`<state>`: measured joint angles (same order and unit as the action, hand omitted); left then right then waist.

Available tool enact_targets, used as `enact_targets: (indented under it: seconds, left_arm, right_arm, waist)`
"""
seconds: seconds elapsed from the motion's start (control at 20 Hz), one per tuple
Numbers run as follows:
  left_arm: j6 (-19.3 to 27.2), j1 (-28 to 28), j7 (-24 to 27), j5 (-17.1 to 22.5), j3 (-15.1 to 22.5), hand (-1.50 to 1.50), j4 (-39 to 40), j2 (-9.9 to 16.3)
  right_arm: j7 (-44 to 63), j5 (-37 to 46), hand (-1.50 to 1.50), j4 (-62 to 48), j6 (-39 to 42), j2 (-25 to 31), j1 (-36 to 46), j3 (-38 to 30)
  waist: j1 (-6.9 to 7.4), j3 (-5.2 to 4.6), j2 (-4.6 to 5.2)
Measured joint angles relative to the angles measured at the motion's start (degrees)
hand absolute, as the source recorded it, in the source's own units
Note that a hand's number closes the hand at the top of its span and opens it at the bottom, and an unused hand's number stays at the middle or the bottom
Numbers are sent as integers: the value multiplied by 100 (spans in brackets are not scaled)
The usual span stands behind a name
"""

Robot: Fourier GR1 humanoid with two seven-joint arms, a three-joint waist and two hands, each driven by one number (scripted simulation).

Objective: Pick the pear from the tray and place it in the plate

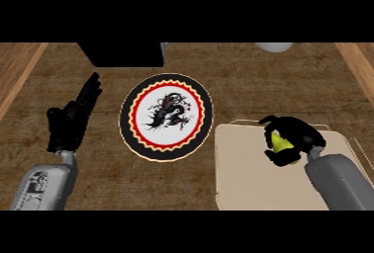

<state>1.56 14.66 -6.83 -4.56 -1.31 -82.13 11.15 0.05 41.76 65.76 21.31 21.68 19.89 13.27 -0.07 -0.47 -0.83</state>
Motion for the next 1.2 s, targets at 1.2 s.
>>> enact_targets:
  seconds: [1.2]
  left_arm:
    - [-60, -38, 199, -50, -96, 0, 150, -7]
  right_arm:
    - [2343, 1766, 150, 3894, -2624, -1087, -837, 518]
  waist:
    - [-8, 45, 72]
